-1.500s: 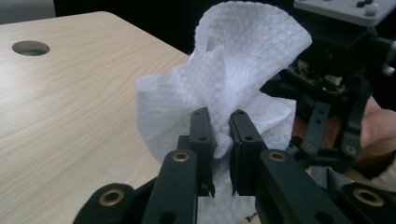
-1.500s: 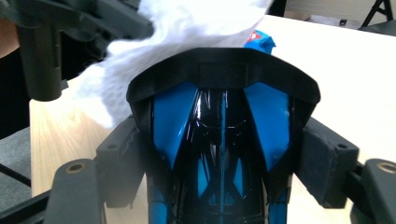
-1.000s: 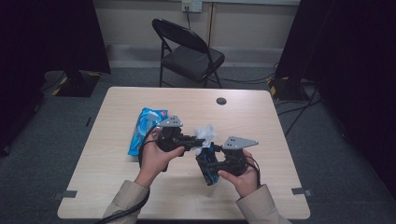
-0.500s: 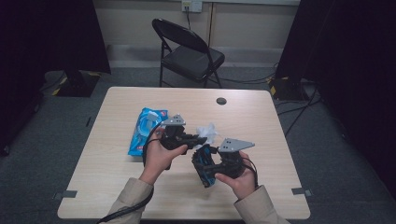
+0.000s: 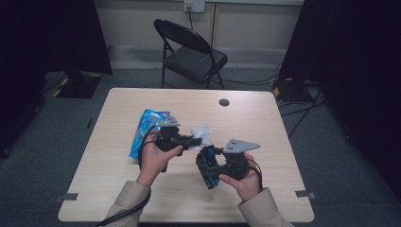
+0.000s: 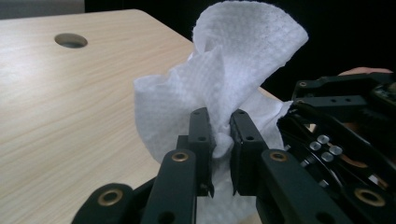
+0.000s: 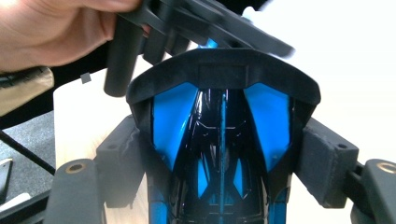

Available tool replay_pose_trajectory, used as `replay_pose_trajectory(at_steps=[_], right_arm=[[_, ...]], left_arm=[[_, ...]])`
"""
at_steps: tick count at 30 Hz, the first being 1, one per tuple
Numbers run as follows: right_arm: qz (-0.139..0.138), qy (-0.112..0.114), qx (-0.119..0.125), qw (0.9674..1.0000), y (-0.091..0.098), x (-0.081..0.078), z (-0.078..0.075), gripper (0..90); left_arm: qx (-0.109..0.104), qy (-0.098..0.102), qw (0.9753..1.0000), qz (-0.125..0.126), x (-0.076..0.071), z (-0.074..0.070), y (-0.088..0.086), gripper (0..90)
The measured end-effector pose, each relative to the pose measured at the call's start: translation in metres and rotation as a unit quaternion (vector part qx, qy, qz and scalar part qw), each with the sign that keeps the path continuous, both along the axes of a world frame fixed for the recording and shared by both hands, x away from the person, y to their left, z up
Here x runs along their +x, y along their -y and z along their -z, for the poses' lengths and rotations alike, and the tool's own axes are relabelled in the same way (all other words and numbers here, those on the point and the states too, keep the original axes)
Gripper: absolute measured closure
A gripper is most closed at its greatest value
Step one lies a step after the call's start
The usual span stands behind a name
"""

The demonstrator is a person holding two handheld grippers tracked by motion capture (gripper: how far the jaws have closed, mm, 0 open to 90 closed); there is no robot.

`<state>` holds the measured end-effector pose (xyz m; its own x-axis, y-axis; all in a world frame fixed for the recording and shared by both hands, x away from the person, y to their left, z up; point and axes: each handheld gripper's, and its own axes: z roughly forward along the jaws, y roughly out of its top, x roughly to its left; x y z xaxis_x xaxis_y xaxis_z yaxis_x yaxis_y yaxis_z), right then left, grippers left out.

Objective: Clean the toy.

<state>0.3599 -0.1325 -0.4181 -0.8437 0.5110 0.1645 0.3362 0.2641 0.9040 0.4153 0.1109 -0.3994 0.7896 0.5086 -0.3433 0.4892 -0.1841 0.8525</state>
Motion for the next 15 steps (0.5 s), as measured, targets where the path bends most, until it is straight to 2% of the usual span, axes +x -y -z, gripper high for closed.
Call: replay_pose_trajectory(at_steps=[3, 7, 9, 10, 15], right_arm=[[0.01, -0.003, 0.0, 0.9999, 0.005, 0.003, 0.002, 25.8], [0.02, -0.008, 0.001, 0.9998, 0.01, 0.006, 0.004, 25.7], [0.022, -0.006, -0.001, 0.9997, 0.011, 0.006, 0.004, 25.7], [0.023, -0.007, 0.0, 0.9997, 0.011, 0.007, 0.004, 25.7], [0.028, -0.009, 0.002, 0.9996, 0.014, 0.008, 0.004, 25.7]], left_arm=[[-0.02, 0.006, 0.9998, -0.002, -0.004, -0.009, -0.01, 80.9], [-0.033, 0.013, 0.9993, 0.009, -0.013, -0.017, -0.017, 80.9], [-0.034, 0.014, 0.9993, 0.011, -0.015, -0.018, -0.018, 80.9], [-0.044, 0.016, 0.9987, 0.019, -0.023, -0.017, -0.02, 80.9], [-0.057, 0.014, 0.9979, 0.027, -0.035, -0.012, -0.022, 81.0]])
